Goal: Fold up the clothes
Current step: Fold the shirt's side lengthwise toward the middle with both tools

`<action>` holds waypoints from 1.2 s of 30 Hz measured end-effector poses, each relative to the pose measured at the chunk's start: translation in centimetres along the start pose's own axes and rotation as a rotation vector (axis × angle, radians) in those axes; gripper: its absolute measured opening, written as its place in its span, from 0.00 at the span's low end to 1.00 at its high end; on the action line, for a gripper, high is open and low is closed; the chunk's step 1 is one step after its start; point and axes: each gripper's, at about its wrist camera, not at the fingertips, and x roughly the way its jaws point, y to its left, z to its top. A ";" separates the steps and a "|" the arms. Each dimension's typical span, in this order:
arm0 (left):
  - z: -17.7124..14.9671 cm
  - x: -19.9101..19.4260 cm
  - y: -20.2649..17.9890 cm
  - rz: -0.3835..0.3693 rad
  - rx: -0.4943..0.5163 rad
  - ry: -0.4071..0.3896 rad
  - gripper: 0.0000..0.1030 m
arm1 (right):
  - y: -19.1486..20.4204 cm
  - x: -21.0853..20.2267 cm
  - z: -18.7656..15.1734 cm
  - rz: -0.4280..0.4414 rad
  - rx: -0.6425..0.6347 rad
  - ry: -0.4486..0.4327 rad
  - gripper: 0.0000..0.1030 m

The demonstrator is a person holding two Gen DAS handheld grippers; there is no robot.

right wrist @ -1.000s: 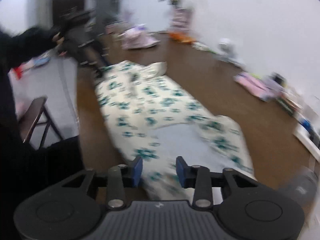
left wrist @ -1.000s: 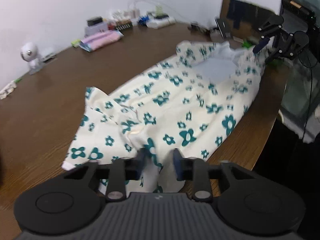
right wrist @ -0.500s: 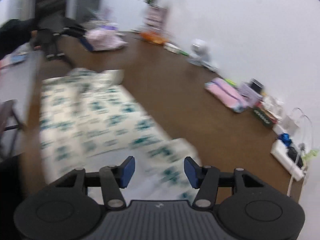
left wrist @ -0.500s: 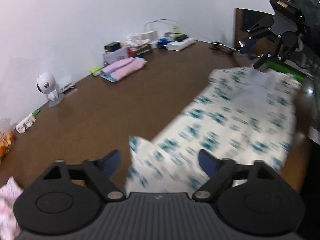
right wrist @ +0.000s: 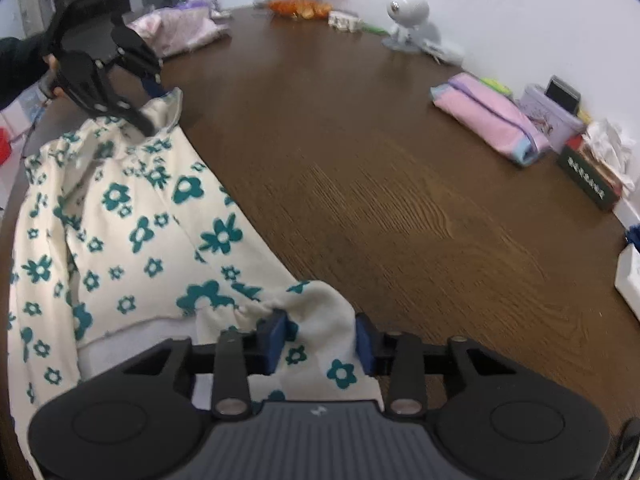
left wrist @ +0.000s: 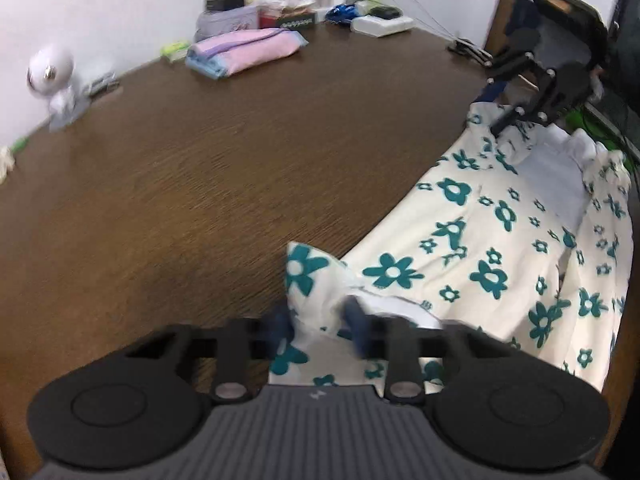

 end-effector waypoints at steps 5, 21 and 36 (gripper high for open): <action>0.0 -3.2 -3.3 0.108 0.087 -0.111 0.07 | 2.6 -2.3 -0.4 -0.052 -0.092 -0.062 0.09; -10.6 -5.8 -19.7 0.549 0.569 -0.109 0.07 | 19.2 -8.1 -8.7 -0.164 -0.488 -0.022 0.01; -11.6 -5.0 -19.0 0.548 0.679 -0.040 0.16 | 20.0 -13.1 -3.4 -0.032 -0.263 -0.367 0.34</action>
